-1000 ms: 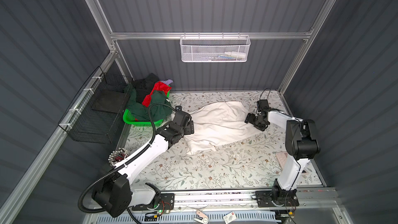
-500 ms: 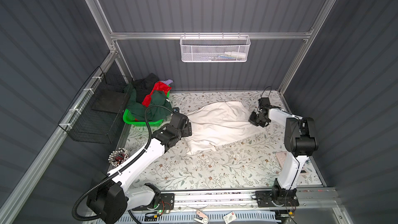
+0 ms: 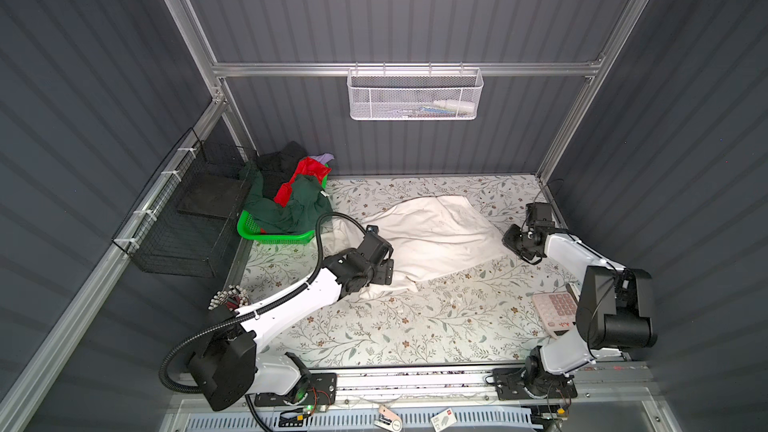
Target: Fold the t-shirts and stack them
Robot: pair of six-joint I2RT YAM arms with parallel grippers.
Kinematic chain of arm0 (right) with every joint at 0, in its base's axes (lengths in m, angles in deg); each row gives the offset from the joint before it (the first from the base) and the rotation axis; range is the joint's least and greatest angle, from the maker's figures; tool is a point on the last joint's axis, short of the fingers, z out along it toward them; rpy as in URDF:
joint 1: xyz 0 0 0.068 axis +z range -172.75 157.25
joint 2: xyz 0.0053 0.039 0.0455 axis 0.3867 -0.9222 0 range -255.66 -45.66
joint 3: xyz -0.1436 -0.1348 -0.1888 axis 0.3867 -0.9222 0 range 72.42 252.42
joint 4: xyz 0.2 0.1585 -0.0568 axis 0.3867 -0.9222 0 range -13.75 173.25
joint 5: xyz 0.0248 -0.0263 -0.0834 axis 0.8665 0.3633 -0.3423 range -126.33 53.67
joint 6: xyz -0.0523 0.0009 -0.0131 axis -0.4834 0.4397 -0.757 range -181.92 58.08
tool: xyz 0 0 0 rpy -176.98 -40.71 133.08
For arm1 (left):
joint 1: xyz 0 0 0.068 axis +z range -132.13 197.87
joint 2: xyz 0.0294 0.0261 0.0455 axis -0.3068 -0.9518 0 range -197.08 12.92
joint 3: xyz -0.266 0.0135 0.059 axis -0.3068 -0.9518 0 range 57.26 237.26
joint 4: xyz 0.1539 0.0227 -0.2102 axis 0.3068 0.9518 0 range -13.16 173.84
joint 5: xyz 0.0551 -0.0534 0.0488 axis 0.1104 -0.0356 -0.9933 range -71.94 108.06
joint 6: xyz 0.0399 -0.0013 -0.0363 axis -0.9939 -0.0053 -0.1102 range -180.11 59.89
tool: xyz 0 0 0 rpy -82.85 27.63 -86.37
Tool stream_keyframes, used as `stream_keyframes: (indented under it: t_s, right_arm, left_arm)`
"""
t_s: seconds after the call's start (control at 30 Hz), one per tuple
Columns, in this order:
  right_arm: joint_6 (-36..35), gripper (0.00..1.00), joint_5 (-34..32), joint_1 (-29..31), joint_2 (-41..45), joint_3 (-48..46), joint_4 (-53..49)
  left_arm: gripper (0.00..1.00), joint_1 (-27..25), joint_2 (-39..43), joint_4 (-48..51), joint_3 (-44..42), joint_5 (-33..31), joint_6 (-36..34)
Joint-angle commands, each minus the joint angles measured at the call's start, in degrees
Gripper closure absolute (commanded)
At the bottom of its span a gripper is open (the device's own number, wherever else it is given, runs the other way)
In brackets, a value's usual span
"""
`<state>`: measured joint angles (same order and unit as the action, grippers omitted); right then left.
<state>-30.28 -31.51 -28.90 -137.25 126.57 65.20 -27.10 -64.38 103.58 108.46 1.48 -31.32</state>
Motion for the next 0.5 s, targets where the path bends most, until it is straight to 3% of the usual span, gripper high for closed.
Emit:
stream_keyframes:
  t_s: [0.0,0.07,0.47]
  right_arm:
    - [-0.5,0.45,1.5,-1.5,-1.5,-0.3,-1.2]
    - [-0.6,0.40,1.6,-1.6,-2.5,-0.5,-0.9]
    - [1.8,0.36,3.9,-1.8,-12.3,5.7,-0.7]
  left_arm:
    - [0.11,-0.3,1.8,-1.3,-5.6,3.7,6.5]
    - [0.10,-0.3,2.3,-2.8,-8.4,4.2,7.9]
    - [0.06,0.0,-3.4,-9.2,-10.1,6.5,9.8]
